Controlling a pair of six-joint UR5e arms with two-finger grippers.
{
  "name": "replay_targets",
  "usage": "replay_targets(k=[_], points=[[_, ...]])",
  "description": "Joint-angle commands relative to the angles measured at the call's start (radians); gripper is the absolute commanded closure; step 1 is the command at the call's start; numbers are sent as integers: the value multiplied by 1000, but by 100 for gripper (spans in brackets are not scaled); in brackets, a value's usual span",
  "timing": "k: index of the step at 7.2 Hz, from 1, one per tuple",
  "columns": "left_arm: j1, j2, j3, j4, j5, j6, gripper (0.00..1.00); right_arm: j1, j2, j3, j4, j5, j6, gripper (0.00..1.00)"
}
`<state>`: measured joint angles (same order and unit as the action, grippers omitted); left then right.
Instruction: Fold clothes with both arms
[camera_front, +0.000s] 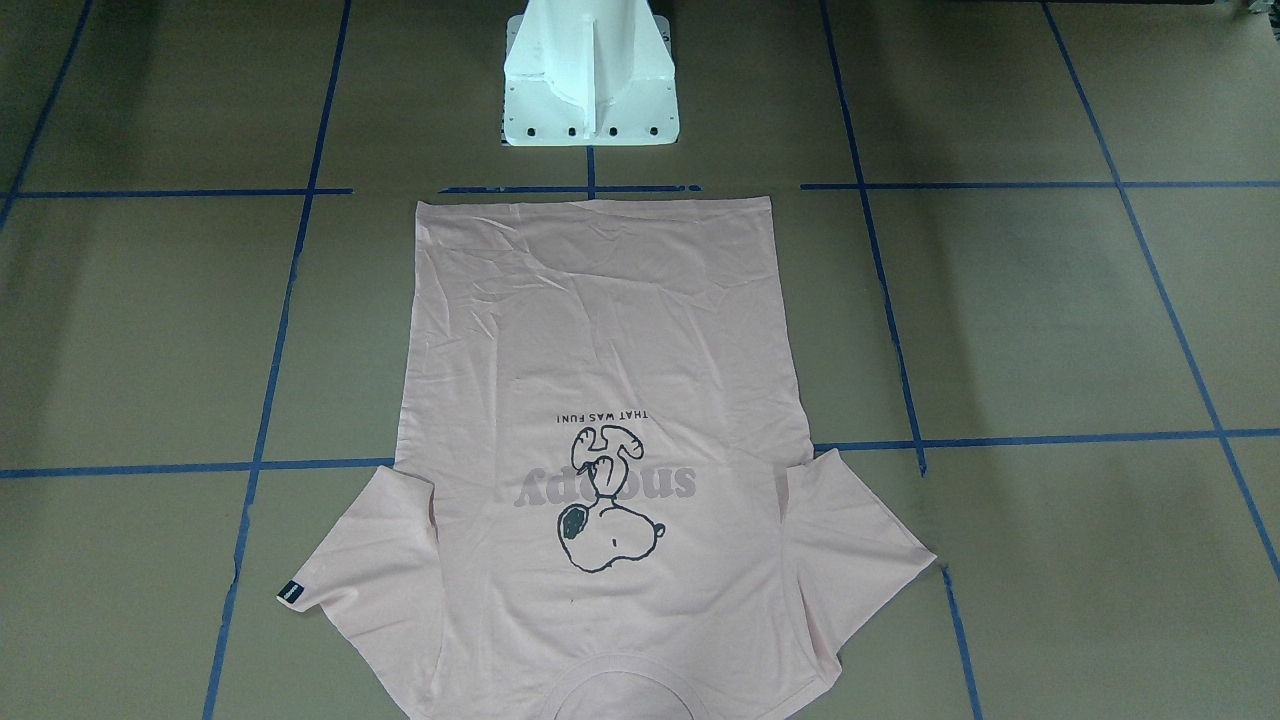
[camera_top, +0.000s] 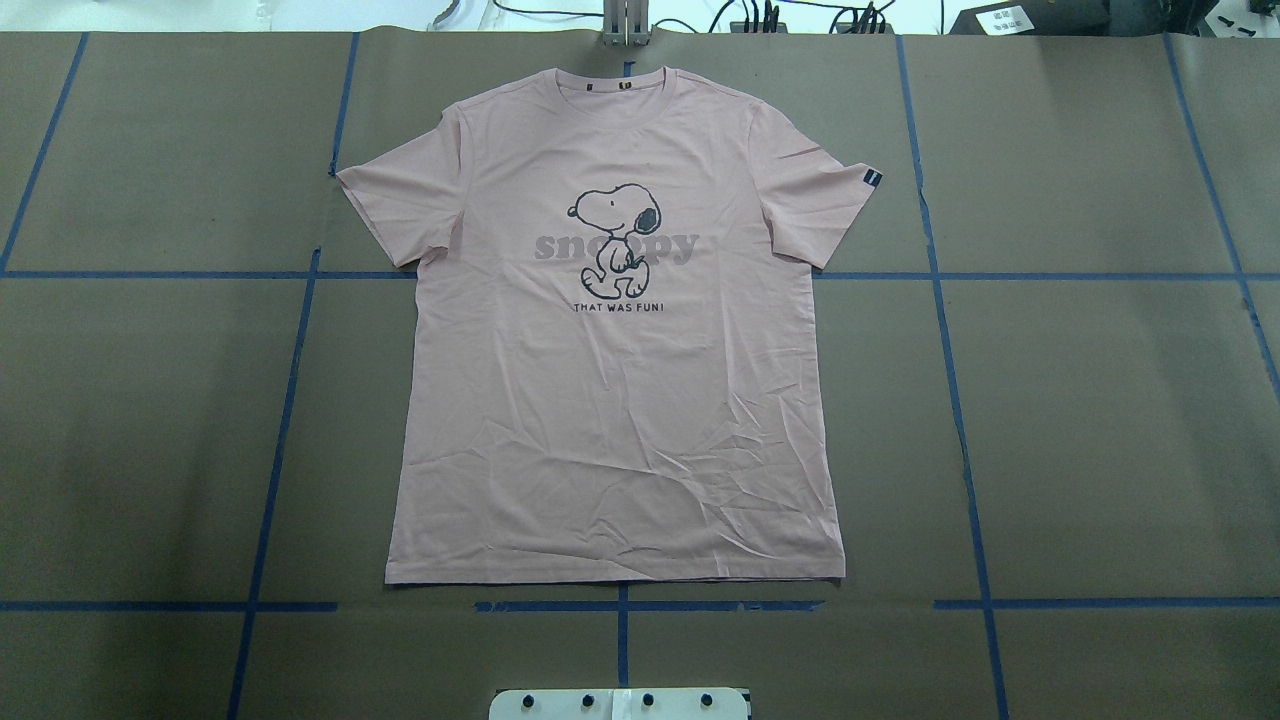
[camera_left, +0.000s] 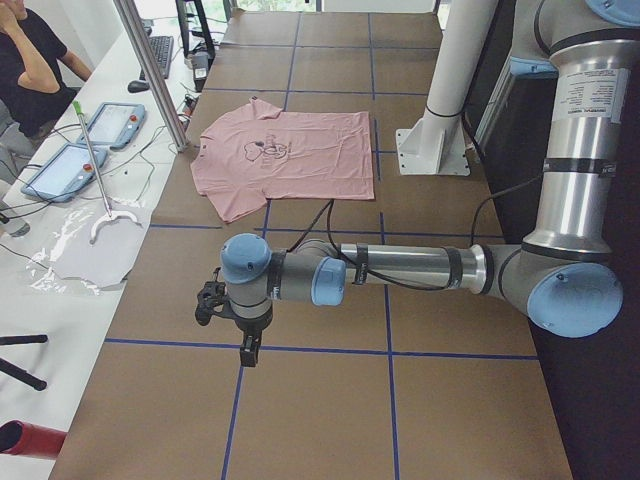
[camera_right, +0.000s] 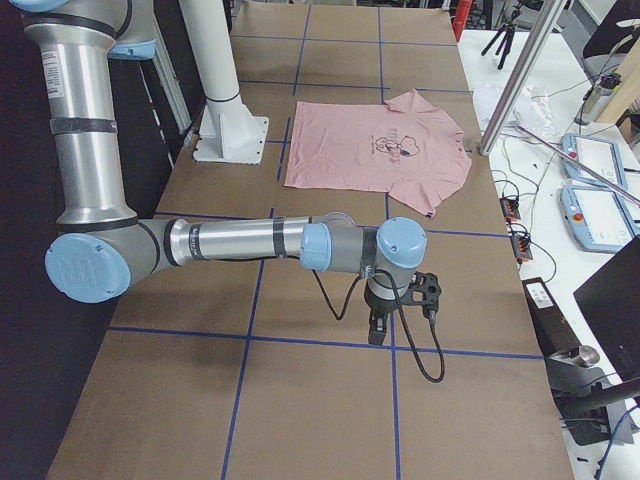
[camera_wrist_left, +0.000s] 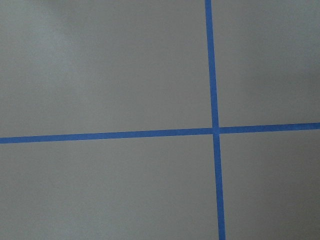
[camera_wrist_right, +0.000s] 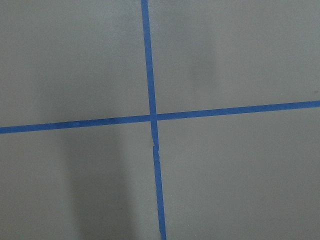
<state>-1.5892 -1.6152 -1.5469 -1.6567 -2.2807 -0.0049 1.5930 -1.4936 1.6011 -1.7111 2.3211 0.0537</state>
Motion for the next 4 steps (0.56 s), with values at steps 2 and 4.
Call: replay_targets(k=[2, 4], points=[[0, -3, -18, -17, 1, 2, 0, -27, 15, 2, 34, 4, 21, 0], [3, -64, -30, -70, -2, 0, 0, -114, 105, -10, 34, 0, 20, 0]])
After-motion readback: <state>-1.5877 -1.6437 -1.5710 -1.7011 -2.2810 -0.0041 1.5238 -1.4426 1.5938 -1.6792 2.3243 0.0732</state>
